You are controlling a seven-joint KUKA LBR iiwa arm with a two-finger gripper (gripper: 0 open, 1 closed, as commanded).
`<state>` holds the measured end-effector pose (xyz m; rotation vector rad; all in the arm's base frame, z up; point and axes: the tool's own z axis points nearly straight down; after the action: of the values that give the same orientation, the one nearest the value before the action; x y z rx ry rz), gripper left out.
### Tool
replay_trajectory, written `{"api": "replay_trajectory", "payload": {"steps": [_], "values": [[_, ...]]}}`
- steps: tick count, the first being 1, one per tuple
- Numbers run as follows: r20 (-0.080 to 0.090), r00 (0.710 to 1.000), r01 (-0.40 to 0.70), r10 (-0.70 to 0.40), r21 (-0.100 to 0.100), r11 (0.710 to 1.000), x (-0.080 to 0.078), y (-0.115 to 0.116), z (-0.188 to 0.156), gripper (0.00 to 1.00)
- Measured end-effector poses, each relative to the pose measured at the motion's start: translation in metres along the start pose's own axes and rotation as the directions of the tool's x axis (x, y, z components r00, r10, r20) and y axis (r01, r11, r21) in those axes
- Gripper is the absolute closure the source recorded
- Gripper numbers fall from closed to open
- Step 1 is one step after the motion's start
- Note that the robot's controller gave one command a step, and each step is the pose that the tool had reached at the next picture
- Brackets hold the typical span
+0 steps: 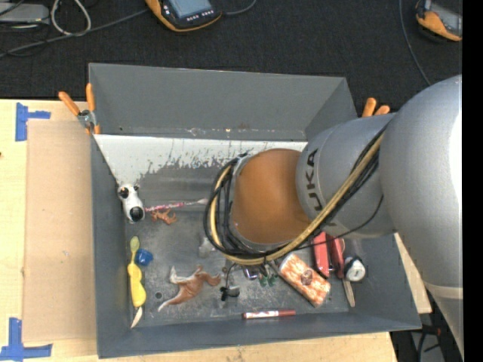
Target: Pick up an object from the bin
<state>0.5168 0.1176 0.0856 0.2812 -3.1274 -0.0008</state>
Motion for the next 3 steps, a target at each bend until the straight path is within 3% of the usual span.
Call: {"api": "replay_trajectory", "payload": {"steps": [1, 2, 3], "values": [[0.004, 0.999, -0.038, 0.038, -0.002, 0.999, 0.005, 0.009, -0.002, 0.00], [0.005, 0.998, 0.055, -0.055, -0.001, 0.998, -0.002, 0.066, 0.005, 0.00], [0.000, 0.999, -0.053, 0.053, 0.001, 0.999, 0.001, 0.019, 0.015, 1.00]]}}
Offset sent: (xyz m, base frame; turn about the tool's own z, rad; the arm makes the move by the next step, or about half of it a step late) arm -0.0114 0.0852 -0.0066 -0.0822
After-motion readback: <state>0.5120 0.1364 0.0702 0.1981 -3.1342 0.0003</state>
